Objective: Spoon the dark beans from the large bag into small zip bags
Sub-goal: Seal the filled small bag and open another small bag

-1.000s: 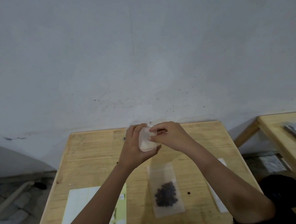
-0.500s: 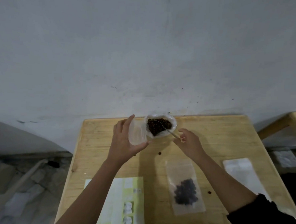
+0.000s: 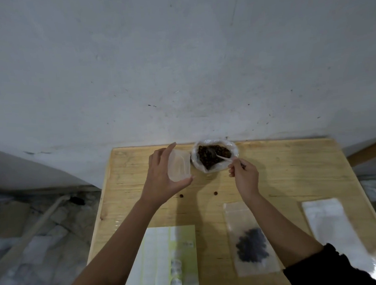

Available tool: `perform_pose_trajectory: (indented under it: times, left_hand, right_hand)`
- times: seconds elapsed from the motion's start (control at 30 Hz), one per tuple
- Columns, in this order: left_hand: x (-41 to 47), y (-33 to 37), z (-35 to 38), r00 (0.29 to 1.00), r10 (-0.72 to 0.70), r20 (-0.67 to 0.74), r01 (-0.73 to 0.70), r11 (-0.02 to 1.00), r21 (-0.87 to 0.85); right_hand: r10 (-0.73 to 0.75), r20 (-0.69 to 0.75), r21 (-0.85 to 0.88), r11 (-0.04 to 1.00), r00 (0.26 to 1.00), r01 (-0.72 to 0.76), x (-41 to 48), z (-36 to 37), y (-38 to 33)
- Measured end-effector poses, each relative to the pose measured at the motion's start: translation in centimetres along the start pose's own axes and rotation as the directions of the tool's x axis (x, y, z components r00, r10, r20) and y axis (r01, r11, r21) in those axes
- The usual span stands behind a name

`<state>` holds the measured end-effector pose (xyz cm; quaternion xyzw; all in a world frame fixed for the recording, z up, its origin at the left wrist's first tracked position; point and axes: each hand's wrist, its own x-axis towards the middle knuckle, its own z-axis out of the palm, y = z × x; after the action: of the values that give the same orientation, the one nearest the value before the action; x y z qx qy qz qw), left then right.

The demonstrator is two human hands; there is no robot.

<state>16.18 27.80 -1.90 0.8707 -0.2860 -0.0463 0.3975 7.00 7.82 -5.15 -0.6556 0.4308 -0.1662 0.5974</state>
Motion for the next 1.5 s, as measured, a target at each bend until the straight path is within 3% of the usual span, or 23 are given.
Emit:
perform_pose_trajectory:
  times: [0.17,0.3,0.47,0.6,0.83,0.93,1.07,1.33,1.5]
  left_hand:
    - [0.1,-0.1,0.2,1.000,-0.021,0.015,0.021,1.000,0.011]
    - [0.1,0.3,0.9,1.000,-0.016,0.020,0.014,0.995,0.100]
    - [0.6,1.5,2.6,0.999,-0.027,0.025,0.020,0.959,0.281]
    - [1.1,2.7,4.3,0.996,-0.074,0.052,0.047,0.917,0.396]
    - [1.1,5.3,6.7,0.998,0.009,0.065,-0.031,0.941,0.337]
    - [0.7,5.3,6.9,0.998,0.037,0.046,-0.050,0.943,0.328]
    - [0.5,5.1,5.6,0.999,-0.033,0.018,0.025,0.945,0.326]
    - [0.1,2.6,3.2,0.998,-0.064,-0.020,0.067,0.933,0.353]
    - [-0.6,1.4,2.1,0.998,-0.059,0.006,0.053,0.935,0.351]
  right_hand:
    - [0.232,-0.035,0.193,0.956,0.972,-0.221,0.4,0.4,0.1]
    - [0.295,-0.054,0.296,0.917,0.954,-0.267,0.6,-0.8,-0.7]
    - [0.217,-0.052,0.315,0.930,0.975,-0.191,0.1,-4.0,-2.3]
    - [0.064,-0.028,0.290,0.956,0.998,-0.053,-0.9,-6.5,-4.3]
    - [-0.186,0.120,0.081,0.981,0.975,0.177,-2.9,-8.9,-6.1]
    - [-0.230,0.094,0.080,0.971,0.969,0.223,-3.0,-9.2,-6.3]
    - [-0.241,0.016,0.090,0.967,0.970,0.239,-2.2,-9.2,-5.5]
    - [-0.263,0.054,-0.103,0.958,0.963,0.268,-1.2,-4.6,-1.7]
    - [-0.061,0.062,-0.084,0.994,0.996,0.066,-1.4,-1.9,-0.1]
